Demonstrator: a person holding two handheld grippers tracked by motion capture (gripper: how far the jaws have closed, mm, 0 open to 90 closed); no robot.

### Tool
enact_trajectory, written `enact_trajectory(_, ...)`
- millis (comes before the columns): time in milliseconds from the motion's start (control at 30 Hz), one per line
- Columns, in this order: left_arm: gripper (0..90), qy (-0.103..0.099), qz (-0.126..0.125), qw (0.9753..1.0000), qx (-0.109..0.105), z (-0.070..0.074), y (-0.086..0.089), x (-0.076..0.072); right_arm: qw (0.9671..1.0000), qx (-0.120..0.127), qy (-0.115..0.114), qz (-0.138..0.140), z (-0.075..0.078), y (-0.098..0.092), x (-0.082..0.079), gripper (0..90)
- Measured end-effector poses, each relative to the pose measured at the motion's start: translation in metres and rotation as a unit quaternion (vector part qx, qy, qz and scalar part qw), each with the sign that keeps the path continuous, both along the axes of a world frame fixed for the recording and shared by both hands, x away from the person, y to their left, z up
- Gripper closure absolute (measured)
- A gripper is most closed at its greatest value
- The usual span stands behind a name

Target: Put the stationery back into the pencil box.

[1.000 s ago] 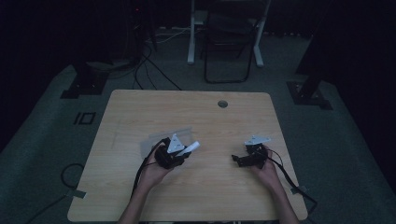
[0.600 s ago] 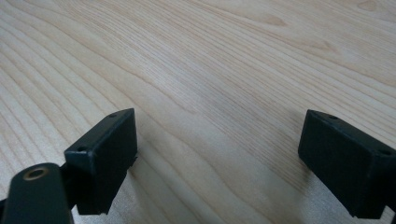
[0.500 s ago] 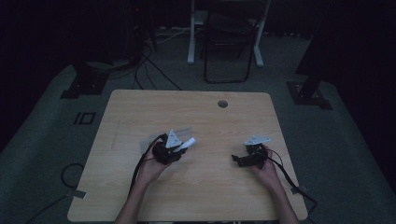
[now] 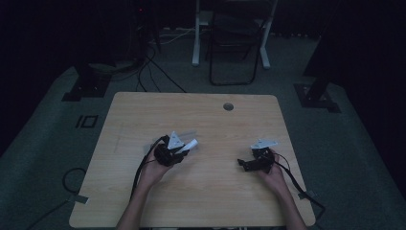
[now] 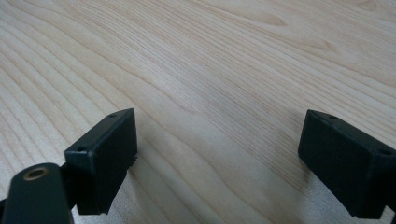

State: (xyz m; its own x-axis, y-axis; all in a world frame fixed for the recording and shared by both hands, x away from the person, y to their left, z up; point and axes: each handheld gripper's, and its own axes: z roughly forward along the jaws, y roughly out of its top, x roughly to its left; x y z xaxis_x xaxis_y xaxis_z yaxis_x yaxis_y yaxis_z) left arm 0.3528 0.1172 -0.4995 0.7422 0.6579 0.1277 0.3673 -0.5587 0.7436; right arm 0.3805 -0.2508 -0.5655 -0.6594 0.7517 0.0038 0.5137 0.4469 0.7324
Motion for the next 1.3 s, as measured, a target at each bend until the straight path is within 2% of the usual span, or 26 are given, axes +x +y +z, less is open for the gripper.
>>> enact_trajectory(533,70.6,0.002,0.016,0.9999,0.003,-0.004,0.010,0.007,1.0000,0.000,0.000,0.000,0.000,0.000,0.000,11.6)
enact_trajectory(1300,70.6,0.005,0.042,0.9986,0.031,-0.018,0.023,0.019,1.0000,0.000,0.000,0.000,0.000,0.000,0.000,11.6)
